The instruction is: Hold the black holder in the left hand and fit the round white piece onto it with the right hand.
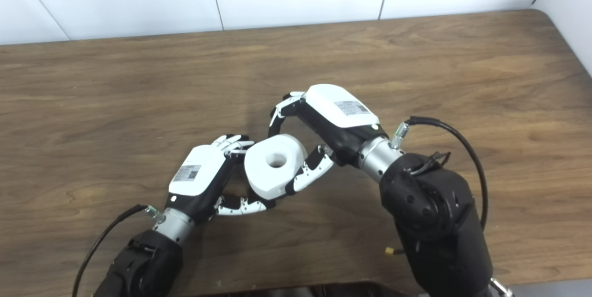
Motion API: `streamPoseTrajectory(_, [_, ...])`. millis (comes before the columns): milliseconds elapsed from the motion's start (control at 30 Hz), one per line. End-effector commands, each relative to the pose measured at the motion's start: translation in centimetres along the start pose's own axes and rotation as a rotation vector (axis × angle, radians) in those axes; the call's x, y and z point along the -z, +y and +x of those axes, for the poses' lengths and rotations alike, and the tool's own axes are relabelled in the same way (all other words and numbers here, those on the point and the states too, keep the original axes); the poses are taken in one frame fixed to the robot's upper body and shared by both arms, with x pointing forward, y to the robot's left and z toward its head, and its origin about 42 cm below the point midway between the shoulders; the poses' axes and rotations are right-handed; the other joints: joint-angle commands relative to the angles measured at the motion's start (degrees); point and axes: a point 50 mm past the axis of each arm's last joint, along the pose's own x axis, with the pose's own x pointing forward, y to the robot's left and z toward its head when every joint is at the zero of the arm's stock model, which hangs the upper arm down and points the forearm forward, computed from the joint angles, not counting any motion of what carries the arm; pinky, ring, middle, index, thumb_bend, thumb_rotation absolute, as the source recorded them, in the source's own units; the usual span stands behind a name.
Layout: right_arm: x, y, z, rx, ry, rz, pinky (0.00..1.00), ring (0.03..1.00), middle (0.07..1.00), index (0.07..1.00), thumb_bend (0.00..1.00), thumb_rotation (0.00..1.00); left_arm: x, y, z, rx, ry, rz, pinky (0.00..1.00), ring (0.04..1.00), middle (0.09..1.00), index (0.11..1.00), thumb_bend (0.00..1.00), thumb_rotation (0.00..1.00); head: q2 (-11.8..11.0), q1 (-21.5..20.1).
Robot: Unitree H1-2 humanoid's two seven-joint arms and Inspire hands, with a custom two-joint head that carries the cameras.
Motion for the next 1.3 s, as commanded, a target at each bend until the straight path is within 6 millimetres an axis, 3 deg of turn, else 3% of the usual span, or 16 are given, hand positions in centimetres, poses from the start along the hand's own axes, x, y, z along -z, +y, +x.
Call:
streamPoseTrajectory(0, [-0.74,-0.72,0.16,0.060,-0.051,-0.025,0.80,0.891,0.780,0.482,0.52,0.14,0.10,-1.30,-0.20,0.087,0.028,0.011,0.93,0.889,0.806,0.489,0.52,0.05,0.2,0.1])
streamPoseTrajectory(1267, [-0.22,-0.38,0.12,0.034,-0.042,-0.061,0.77,0.879,0.771,0.485,0.53,0.14,0.12,-0.92,-0.26,0.081,0.027,0.012,0.94,0.887,0.804,0.489,0.52,0.05,0.2,-1.1])
